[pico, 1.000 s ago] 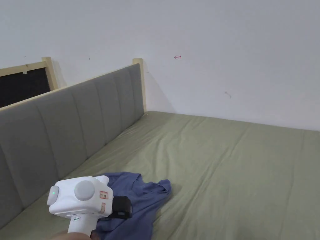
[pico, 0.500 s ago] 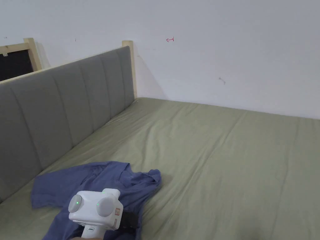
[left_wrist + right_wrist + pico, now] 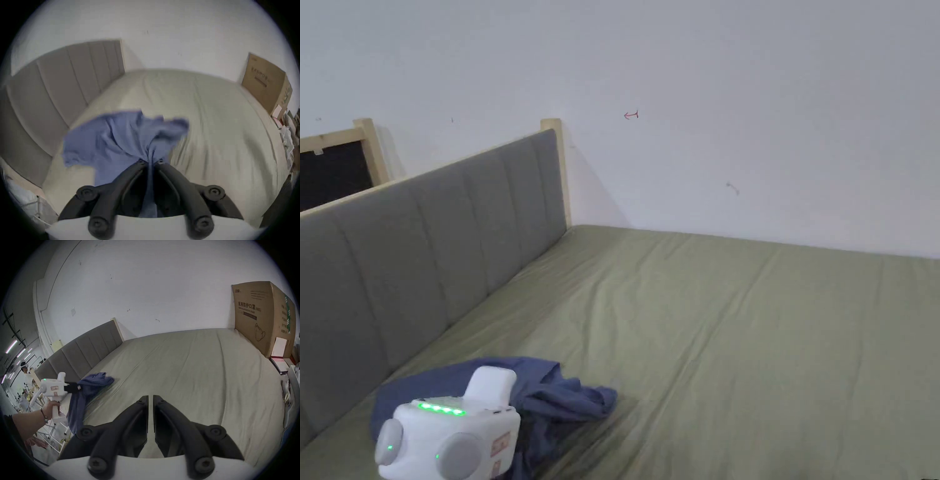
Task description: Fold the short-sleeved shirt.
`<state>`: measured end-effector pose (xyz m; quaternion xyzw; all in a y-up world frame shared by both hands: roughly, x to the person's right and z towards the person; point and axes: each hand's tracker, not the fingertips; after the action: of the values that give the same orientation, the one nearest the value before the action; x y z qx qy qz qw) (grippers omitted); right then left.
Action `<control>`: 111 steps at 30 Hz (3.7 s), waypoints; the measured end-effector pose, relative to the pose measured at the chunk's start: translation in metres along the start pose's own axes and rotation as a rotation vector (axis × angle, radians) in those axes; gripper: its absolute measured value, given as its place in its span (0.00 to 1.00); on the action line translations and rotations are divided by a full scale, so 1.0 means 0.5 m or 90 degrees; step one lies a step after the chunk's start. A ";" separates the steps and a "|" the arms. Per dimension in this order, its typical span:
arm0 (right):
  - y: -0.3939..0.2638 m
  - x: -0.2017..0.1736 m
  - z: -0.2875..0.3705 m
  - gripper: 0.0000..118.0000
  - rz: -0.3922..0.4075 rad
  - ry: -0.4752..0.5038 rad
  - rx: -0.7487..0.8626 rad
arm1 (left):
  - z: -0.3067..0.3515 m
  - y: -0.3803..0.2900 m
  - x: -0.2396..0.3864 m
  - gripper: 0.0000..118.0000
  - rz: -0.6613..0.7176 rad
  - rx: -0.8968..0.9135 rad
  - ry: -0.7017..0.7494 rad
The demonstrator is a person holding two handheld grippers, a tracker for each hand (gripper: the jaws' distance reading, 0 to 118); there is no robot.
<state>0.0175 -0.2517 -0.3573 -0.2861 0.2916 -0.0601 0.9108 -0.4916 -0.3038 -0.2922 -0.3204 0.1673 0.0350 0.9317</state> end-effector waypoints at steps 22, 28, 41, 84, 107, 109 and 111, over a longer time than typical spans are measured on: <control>0.032 0.109 0.253 0.06 -0.049 -0.131 0.239 | 0.347 0.273 0.589 0.04 -0.164 0.313 -0.423; 0.000 0.185 0.268 0.06 -0.097 -0.171 0.200 | 0.127 0.179 0.787 0.04 -0.180 -0.103 -0.487; -0.076 0.250 0.237 0.06 -0.169 -0.184 0.105 | -0.026 0.011 0.757 0.89 -0.003 -0.362 -0.514; -0.043 0.197 0.162 0.06 -0.092 -0.162 0.130 | -0.294 0.019 0.496 0.98 -0.043 -0.288 -0.182; 0.202 0.306 -0.360 0.87 -0.079 -0.032 -0.225 | 0.017 0.001 0.356 0.03 0.062 -0.025 -0.323; 0.200 0.334 -0.429 0.87 -0.080 -0.087 -0.283 | 0.028 -0.003 0.352 0.03 0.059 -0.022 -0.319; 0.187 0.362 -0.486 0.87 -0.074 -0.130 -0.335 | 0.031 -0.009 0.344 0.03 0.068 -0.025 -0.321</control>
<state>0.0238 -0.3422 -0.6611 -0.5337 0.1868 -0.0055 0.8248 -0.3245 -0.3050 -0.3358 -0.3103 -0.0541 0.1659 0.9345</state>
